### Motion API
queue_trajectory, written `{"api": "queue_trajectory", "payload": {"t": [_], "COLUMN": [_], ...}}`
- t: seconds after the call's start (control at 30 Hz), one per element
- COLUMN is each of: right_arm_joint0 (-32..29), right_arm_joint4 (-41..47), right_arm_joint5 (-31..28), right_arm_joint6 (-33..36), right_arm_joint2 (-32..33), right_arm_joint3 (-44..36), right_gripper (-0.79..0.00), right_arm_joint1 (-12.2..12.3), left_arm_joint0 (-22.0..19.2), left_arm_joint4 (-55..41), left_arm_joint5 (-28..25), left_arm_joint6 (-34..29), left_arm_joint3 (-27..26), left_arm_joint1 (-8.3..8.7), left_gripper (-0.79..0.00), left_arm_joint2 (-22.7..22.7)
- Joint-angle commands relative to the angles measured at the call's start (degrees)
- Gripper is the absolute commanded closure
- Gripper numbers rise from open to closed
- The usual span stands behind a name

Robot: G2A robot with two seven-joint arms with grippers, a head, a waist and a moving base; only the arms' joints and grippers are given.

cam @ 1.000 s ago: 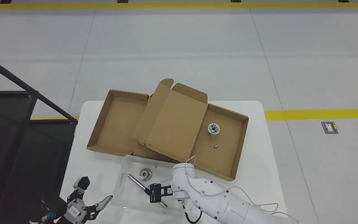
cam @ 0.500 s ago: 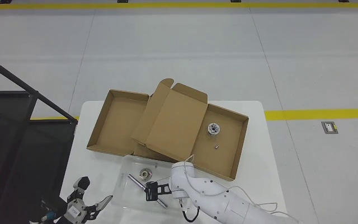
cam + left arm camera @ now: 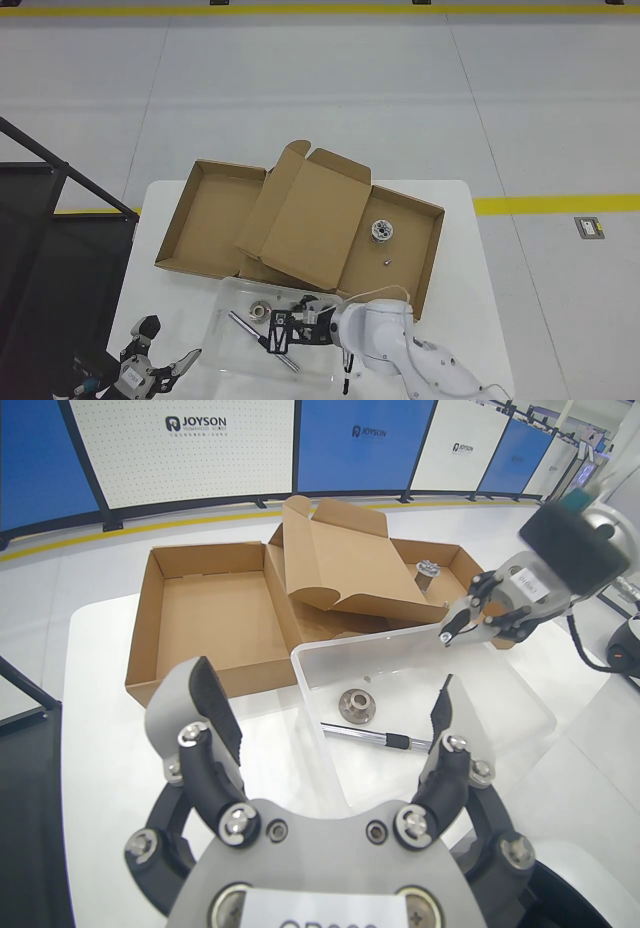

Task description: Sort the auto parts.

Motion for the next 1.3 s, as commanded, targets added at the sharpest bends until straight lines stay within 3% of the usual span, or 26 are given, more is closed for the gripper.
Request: {"api": "queue_trajectory", "payload": {"t": [0.0, 0.43, 0.53, 0.67, 0.87, 1.1, 1.23, 1.27], "right_arm_joint0": [-3.5, -4.6, -4.1, -5.4, -9.5, -9.4, -8.5, -8.9], "right_arm_joint4": [-3.9, -5.5, -2.7, 1.4, 4.6, 1.9, -0.1, -1.0], "right_arm_joint5": [-0.1, 1.3, 2.8, 3.4, -1.3, -15.6, -14.6, -11.7], "right_arm_joint6": [-9.5, -10.4, -13.7, -24.2, -46.6, -73.8, -76.3, -74.4], "right_arm_joint2": [3.9, 4.7, 6.2, 10.0, 15.6, 18.4, 18.4, 19.6], "right_arm_joint3": [-0.6, -0.6, -0.4, -1.0, -1.0, 3.0, 6.2, 8.6], "right_gripper": [0.000, 0.000, 0.000, 0.000, 0.000, 0.000, 0.000, 0.000], "right_arm_joint1": [1.4, 1.7, 1.6, 2.1, 3.5, 5.1, 5.9, 6.1], "left_arm_joint0": [0.0, 0.0, 0.0, 0.0, 0.0, 0.0, 0.0, 0.0], "left_arm_joint4": [0.0, 0.0, 0.0, 0.0, 0.0, 0.0, 0.0, 0.0], "left_arm_joint5": [0.0, 0.0, 0.0, 0.0, 0.0, 0.0, 0.0, 0.0], "left_arm_joint6": [0.0, 0.0, 0.0, 0.0, 0.0, 0.0, 0.0, 0.0], "left_arm_joint3": [0.0, 0.0, 0.0, 0.0, 0.0, 0.0, 0.0, 0.0], "left_arm_joint1": [0.00, 0.00, 0.00, 0.00, 0.00, 0.00, 0.00, 0.00], "left_gripper": [-0.785, -0.785, -0.785, -0.785, -0.785, -0.785, -0.785, -0.785], "left_arm_joint2": [0.0, 0.0, 0.0, 0.0, 0.0, 0.0, 0.0, 0.0]}}
